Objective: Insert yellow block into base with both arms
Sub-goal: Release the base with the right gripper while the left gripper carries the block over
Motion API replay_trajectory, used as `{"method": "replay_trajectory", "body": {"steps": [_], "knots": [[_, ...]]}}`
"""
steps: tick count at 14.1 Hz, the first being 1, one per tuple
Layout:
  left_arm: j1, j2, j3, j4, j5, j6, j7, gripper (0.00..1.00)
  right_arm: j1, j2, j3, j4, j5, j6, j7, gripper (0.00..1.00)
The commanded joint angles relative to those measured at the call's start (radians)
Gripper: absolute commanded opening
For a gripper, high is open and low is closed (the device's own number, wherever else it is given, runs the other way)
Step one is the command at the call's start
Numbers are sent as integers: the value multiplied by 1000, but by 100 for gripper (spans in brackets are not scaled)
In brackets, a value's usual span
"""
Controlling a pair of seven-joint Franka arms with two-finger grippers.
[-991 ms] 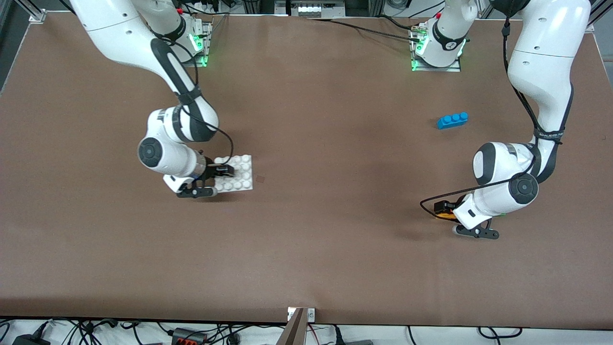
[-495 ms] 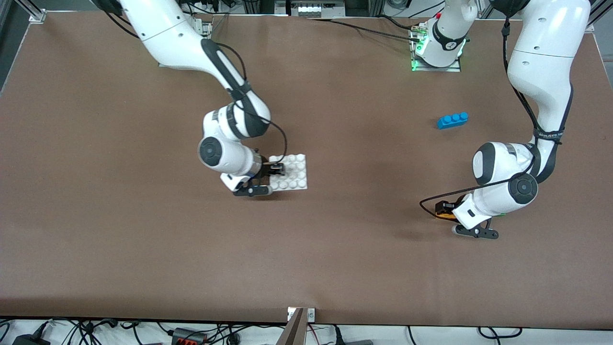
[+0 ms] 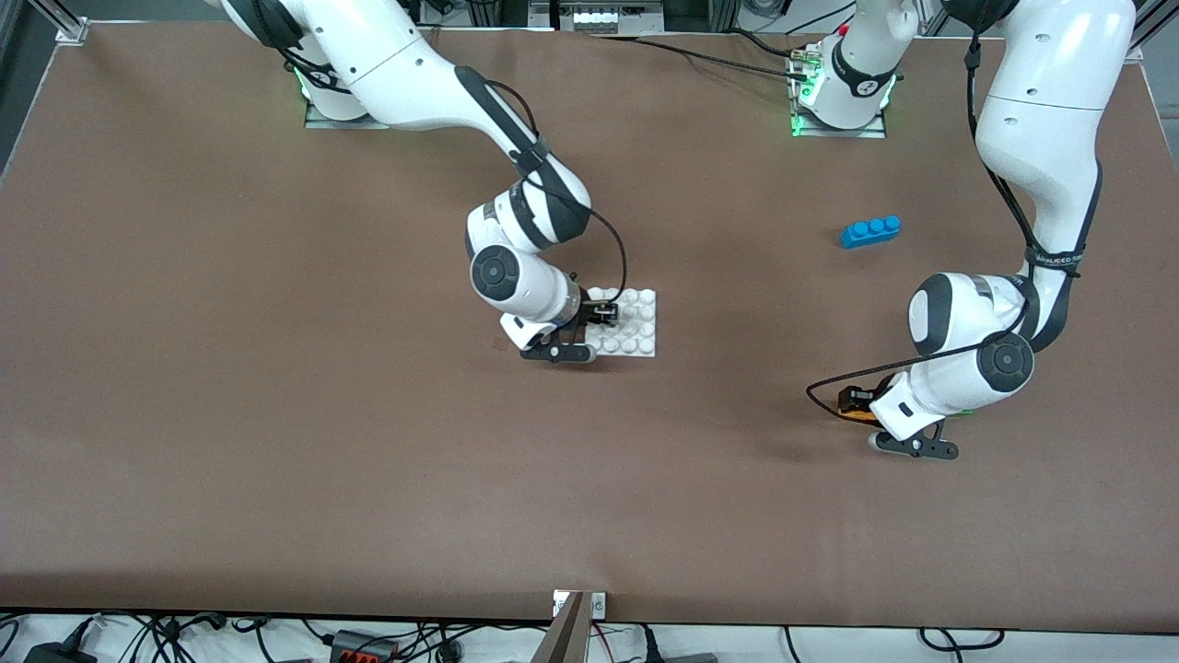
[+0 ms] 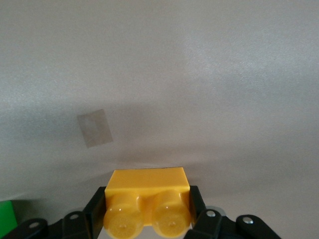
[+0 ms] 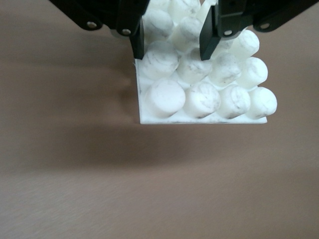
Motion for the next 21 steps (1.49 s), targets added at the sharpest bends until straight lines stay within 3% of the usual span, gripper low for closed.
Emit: {"method": "replay_trajectory", "body": {"steps": [1,3,4,6,8,12,14,16,19,21], "knots": [[-4,-35,-4,-8,-12,-37,11,67,46,91,-5,34,8,38,4,53],[-6,-55,-6,0,-12,-66,10,67,49,59,-13,34,-5,32,-5,91],[-7,-63,-7,3,-12,-83,10,67,43,42,-15,34,-10,30,-11,100],[-7,-81,-24,3,-18,-101,7,67,20,-39,-22,26,-50,-40,-14,100],[-7,-97,-38,6,-21,-147,5,67,-1,-136,-70,26,-97,-190,-17,100],[-22,-126,-61,27,-21,-199,5,67,-39,-303,-214,28,-258,-509,-173,100],[-33,-126,-107,38,-21,-213,-37,67,-67,-380,-293,28,-272,-682,-295,100],[-132,-130,-107,41,-21,-233,-134,67,-96,-434,-396,35,-269,-856,-423,100],[-265,-126,-105,49,-18,-235,-367,67,-98,-518,-563,35,-338,-916,-568,100],[-361,-114,-99,63,-20,-235,-458,67,-128,-573,-597,35,-396,-965,-594,100]]}}
